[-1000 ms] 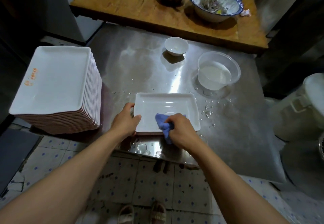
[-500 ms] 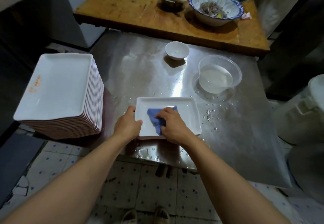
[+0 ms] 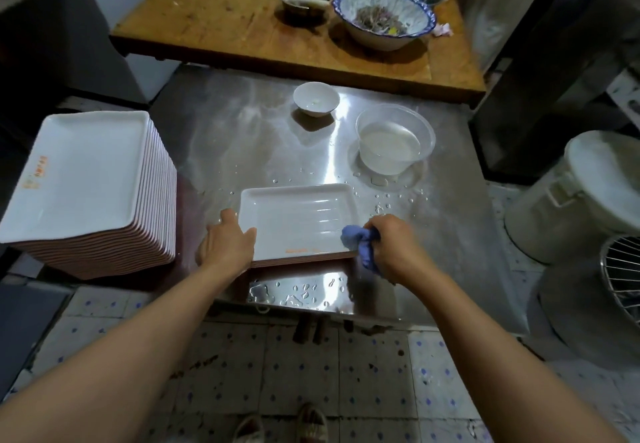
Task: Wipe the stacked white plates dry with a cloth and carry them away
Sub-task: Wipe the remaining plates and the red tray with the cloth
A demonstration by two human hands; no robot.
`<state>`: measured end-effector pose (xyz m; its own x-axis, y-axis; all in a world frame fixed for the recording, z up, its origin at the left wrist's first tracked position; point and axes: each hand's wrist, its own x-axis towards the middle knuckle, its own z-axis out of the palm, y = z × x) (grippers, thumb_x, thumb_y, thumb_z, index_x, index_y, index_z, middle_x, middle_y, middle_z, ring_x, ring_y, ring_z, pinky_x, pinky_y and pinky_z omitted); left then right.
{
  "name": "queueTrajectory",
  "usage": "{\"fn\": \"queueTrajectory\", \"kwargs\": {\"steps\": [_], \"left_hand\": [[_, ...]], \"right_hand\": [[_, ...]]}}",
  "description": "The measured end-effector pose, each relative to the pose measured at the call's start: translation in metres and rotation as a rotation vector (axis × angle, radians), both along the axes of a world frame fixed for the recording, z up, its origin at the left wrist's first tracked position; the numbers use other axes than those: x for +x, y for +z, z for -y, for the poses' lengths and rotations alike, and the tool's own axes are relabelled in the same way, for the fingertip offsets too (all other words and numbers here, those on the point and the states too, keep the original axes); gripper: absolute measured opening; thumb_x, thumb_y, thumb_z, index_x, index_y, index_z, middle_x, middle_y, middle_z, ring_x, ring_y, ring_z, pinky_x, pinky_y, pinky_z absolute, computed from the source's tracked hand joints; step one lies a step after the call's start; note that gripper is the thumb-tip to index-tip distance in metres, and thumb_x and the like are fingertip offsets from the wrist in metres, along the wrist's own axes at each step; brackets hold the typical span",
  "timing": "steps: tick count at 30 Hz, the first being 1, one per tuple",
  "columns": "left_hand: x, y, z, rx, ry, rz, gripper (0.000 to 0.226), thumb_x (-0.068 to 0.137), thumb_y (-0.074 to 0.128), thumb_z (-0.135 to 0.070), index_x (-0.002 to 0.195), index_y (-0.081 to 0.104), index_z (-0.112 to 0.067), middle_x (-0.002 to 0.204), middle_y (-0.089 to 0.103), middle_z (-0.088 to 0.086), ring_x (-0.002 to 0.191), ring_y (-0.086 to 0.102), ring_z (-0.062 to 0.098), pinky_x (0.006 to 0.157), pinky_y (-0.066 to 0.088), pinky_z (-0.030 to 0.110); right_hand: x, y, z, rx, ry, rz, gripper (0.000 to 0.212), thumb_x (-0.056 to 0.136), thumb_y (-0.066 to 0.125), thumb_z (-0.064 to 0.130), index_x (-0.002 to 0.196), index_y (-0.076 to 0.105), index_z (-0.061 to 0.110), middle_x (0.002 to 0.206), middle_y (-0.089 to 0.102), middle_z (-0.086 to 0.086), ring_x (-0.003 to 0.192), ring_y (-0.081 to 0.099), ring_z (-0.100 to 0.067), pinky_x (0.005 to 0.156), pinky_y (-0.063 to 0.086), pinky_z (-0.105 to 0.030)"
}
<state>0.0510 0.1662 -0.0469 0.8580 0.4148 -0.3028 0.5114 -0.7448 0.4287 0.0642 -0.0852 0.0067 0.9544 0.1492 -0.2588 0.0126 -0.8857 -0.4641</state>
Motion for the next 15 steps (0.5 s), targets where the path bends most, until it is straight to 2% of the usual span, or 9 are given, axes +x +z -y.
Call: {"fn": "queueTrajectory", "kwargs": {"steps": [2,3,5,8,10,11,13,15], "left_hand": [[-0.010,0.011,0.014,0.164,-0.071,0.087,0.054,0.090,0.054,-0.040,0.132,0.036,-0.013,0.128,0.043,0.016,0.109,0.050,0.036,0.086,0.044,0.045],[-0.014,0.016,0.022,0.222,-0.150,0.163,0.054,0.089,0.056,-0.042,0.132,0.039,-0.014,0.126,0.042,0.014,0.110,0.047,0.033,0.085,0.044,0.044],[-0.020,0.022,0.040,0.276,-0.367,0.288,0.051,0.087,0.059,-0.045,0.129,0.049,-0.018,0.120,0.046,0.007,0.110,0.043,0.025,0.080,0.043,0.038],[-0.018,0.024,0.064,0.332,-0.619,0.265,0.045,0.084,0.059,-0.050,0.119,0.060,-0.021,0.114,0.050,0.000,0.109,0.041,0.019,0.076,0.036,0.031],[-0.016,0.021,0.075,0.424,-0.700,0.204,0.031,0.087,0.058,-0.041,0.110,0.065,-0.021,0.113,0.050,-0.001,0.109,0.041,0.019,0.073,0.030,0.029],[-0.016,0.019,0.078,0.475,-0.723,0.179,0.023,0.089,0.057,-0.030,0.107,0.066,-0.020,0.111,0.051,-0.001,0.108,0.042,0.020,0.070,0.028,0.028],[-0.015,0.016,0.083,0.532,-0.726,0.168,0.023,0.086,0.050,-0.008,0.101,0.067,-0.016,0.105,0.053,0.000,0.104,0.045,0.022,0.065,0.026,0.029],[-0.015,0.015,0.084,0.543,-0.715,0.193,0.025,0.083,0.049,-0.003,0.095,0.067,-0.015,0.100,0.054,-0.001,0.100,0.046,0.021,0.061,0.025,0.030]], "right_hand": [[-0.001,0.003,0.014,0.172,-0.161,0.022,0.015,0.086,0.051,0.000,0.089,0.062,0.009,0.083,0.064,-0.007,0.069,0.061,-0.018,0.052,0.050,-0.027],[-0.001,0.005,0.019,0.234,-0.224,0.042,0.018,0.087,0.050,0.000,0.087,0.061,0.014,0.082,0.064,-0.004,0.068,0.059,-0.013,0.050,0.046,-0.020],[-0.003,0.007,0.026,0.341,-0.304,0.059,0.023,0.088,0.052,0.001,0.087,0.062,0.022,0.084,0.064,0.000,0.076,0.060,-0.013,0.061,0.046,-0.018],[-0.008,0.006,0.030,0.445,-0.374,0.012,0.021,0.089,0.055,0.004,0.092,0.067,0.020,0.089,0.067,0.000,0.087,0.063,-0.019,0.081,0.051,-0.033],[-0.013,0.001,0.031,0.462,-0.405,-0.004,0.020,0.089,0.055,0.004,0.096,0.067,0.018,0.092,0.068,-0.001,0.090,0.063,-0.019,0.084,0.051,-0.035],[-0.015,-0.001,0.032,0.469,-0.422,-0.007,0.020,0.089,0.055,0.004,0.097,0.067,0.018,0.094,0.067,-0.001,0.091,0.063,-0.019,0.085,0.051,-0.035],[-0.019,-0.004,0.034,0.485,-0.451,-0.014,0.020,0.091,0.054,0.006,0.100,0.065,0.019,0.096,0.065,0.002,0.092,0.062,-0.017,0.084,0.050,-0.033],[-0.021,-0.005,0.035,0.507,-0.467,-0.016,0.020,0.091,0.054,0.006,0.099,0.064,0.021,0.093,0.063,0.006,0.091,0.061,-0.015,0.083,0.049,-0.031]]}}
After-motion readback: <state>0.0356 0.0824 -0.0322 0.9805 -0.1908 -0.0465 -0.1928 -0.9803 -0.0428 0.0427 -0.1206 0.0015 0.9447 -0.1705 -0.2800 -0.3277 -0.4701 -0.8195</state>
